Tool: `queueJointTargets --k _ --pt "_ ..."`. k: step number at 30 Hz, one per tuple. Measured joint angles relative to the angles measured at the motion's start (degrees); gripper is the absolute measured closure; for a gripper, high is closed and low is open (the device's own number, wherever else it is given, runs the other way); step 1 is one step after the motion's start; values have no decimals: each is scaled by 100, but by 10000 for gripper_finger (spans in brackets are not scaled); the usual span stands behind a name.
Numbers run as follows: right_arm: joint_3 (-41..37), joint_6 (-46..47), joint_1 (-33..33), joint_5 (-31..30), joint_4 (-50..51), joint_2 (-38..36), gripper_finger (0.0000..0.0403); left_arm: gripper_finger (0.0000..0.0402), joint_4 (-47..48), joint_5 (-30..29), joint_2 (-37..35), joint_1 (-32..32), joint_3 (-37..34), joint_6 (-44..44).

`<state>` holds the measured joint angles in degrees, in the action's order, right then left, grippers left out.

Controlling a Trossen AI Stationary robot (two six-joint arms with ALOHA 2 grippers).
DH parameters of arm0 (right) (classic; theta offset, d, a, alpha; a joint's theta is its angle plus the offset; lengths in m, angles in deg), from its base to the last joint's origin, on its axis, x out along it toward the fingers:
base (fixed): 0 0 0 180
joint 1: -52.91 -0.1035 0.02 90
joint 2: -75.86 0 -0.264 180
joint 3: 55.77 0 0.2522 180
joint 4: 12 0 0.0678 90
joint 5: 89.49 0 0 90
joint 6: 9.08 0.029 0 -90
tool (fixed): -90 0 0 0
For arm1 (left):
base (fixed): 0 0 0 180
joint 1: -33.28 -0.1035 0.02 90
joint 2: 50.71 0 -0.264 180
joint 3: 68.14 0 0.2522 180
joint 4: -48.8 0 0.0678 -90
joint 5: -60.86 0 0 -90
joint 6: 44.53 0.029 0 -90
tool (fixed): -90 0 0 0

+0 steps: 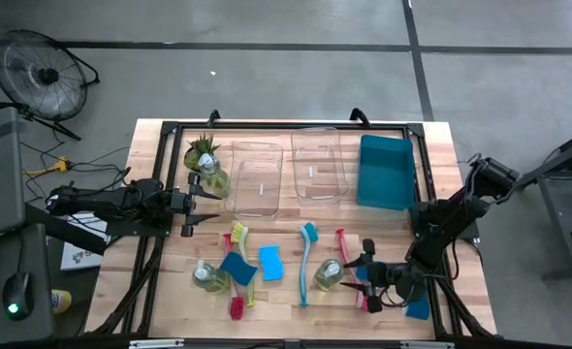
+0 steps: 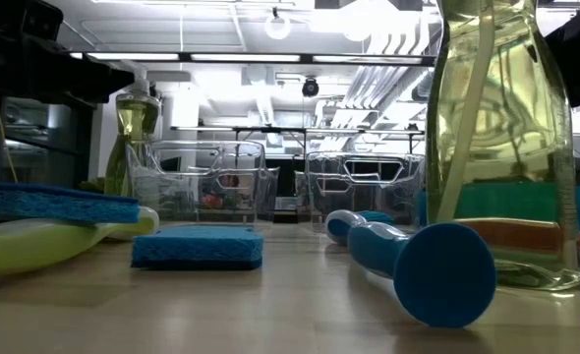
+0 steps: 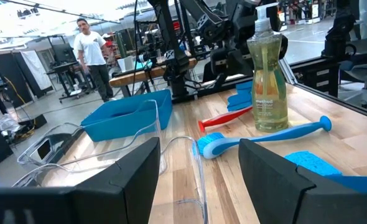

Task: Pick & Place Kitchen Sink Supplies
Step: Put the bottom right green dishwashing liquid dispenser into the blue bin

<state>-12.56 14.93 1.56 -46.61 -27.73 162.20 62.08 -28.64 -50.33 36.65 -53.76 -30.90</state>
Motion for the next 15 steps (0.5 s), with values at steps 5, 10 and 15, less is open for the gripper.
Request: queueJointTargets --k 5,10,15 --pt "0 284 0 -30 10 0 200 188 0 0 0 0 2 0" --pt "0 299 0 141 -4 0 157 188 -1 -1 0 -1 1 -1" --pt "0 -24 -4 254 -276 0 103 188 -1 0 1 -1 1 1"
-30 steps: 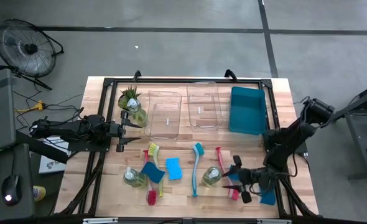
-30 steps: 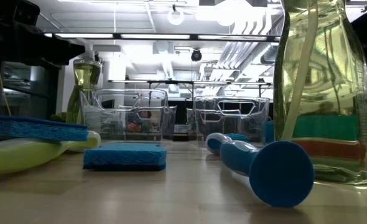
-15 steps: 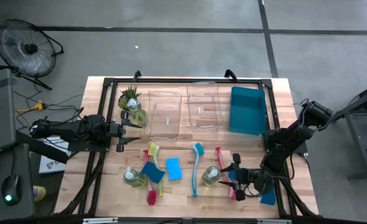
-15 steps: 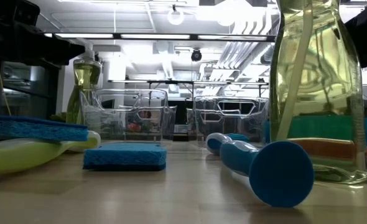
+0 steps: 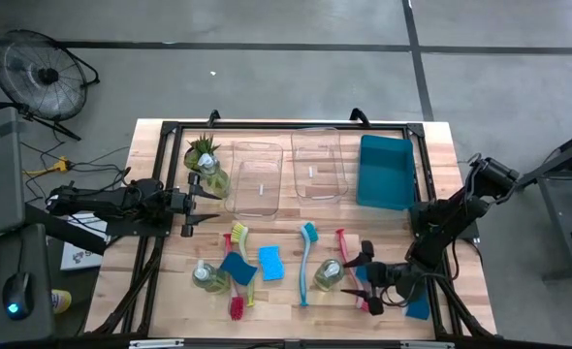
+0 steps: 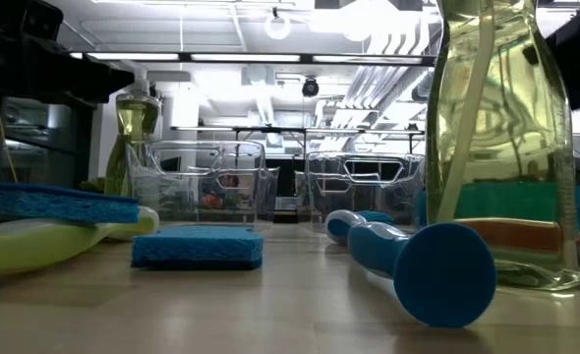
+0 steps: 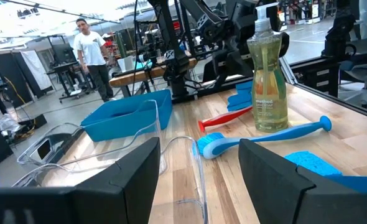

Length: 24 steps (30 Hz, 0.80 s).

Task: Pick & Place Kitchen Sink Supplies
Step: Put the bottom right green dishwashing liquid dispenser into the blue bin

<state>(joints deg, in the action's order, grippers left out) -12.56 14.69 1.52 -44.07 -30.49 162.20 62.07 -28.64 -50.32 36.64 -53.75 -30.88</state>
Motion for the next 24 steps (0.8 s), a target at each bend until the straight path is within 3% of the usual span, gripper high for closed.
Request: queueJointTargets --k 10,17,24 --pt "75 -776 36 -434 -268 -4 91 188 2 0 -1 1 1 -2" --pt "358 -929 193 133 -178 -4 91 188 1 0 -1 1 1 -2" --pt "479 -894 379 221 -12 -4 91 188 0 0 0 1 1 -2"
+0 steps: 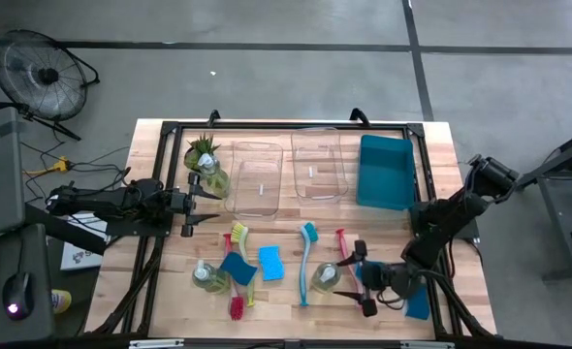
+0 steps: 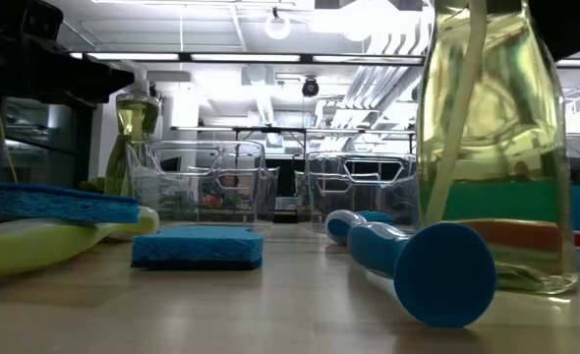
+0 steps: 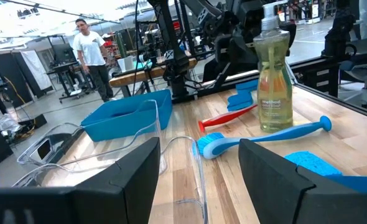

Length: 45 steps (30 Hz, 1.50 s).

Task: Pick & Place Kitchen Sink Supplies
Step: Put the bottom right green dishwashing liquid dispenser into the blue bin

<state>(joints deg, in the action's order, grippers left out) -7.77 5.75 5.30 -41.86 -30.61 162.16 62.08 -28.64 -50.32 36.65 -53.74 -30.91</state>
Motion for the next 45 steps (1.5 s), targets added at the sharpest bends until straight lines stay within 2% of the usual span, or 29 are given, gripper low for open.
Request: queueJointTargets --k 3,8,15,27,37,45 --pt "0 14 78 13 -107 -2 91 188 1 0 -2 0 -2 1" --pt "0 440 263 375 -141 13 91 188 1 0 0 0 -1 2" --pt "2 461 342 693 -747 432 91 188 0 0 0 0 0 2" --pt "10 120 499 714 -1570 901 91 188 0 0 0 0 -1 1" --pt "489 -302 605 821 -1549 1283 91 188 0 -1 0 -1 0 2" --pt "695 -328 749 496 -1488 1510 91 188 0 -2 -2 0 0 1"
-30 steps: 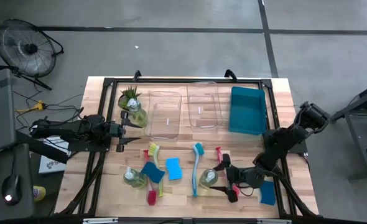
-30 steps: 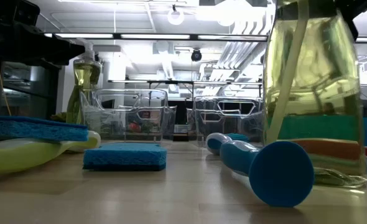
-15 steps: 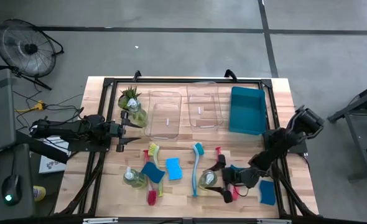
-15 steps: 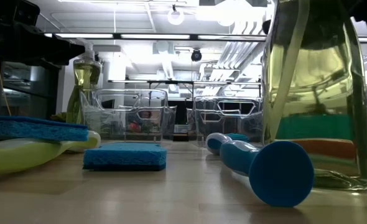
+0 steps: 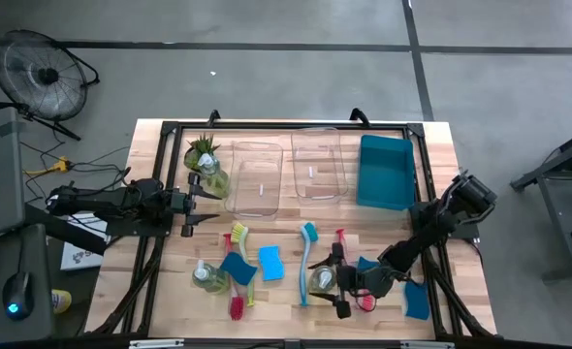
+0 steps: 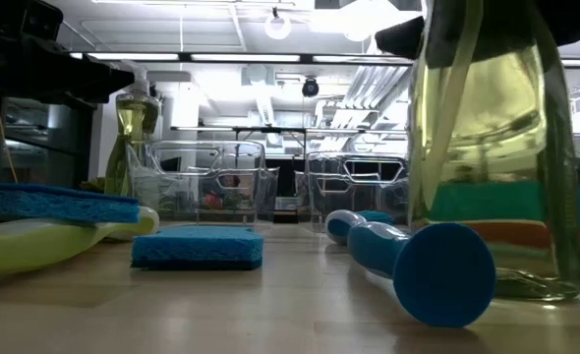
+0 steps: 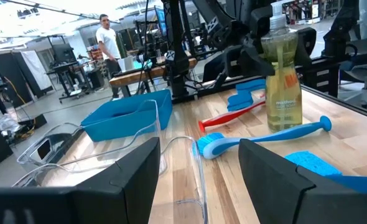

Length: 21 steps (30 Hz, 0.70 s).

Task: Pick & Place Kitchen Sink Supplies
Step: Put the bottom right green dishwashing liquid dispenser into the blue bin

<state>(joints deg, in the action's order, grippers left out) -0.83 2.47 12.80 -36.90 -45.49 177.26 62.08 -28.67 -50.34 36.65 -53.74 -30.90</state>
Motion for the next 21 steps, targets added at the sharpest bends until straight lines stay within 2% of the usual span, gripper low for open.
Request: queueJointTargets --k 6,16,21 --pt "11 129 110 -268 18 15 118 188 1 2 1 -1 -1 1" --pt "11 159 153 -566 27 15 226 188 2 1 1 0 0 2" --pt "9 281 153 -616 34 15 233 188 2 2 0 -1 -1 0"
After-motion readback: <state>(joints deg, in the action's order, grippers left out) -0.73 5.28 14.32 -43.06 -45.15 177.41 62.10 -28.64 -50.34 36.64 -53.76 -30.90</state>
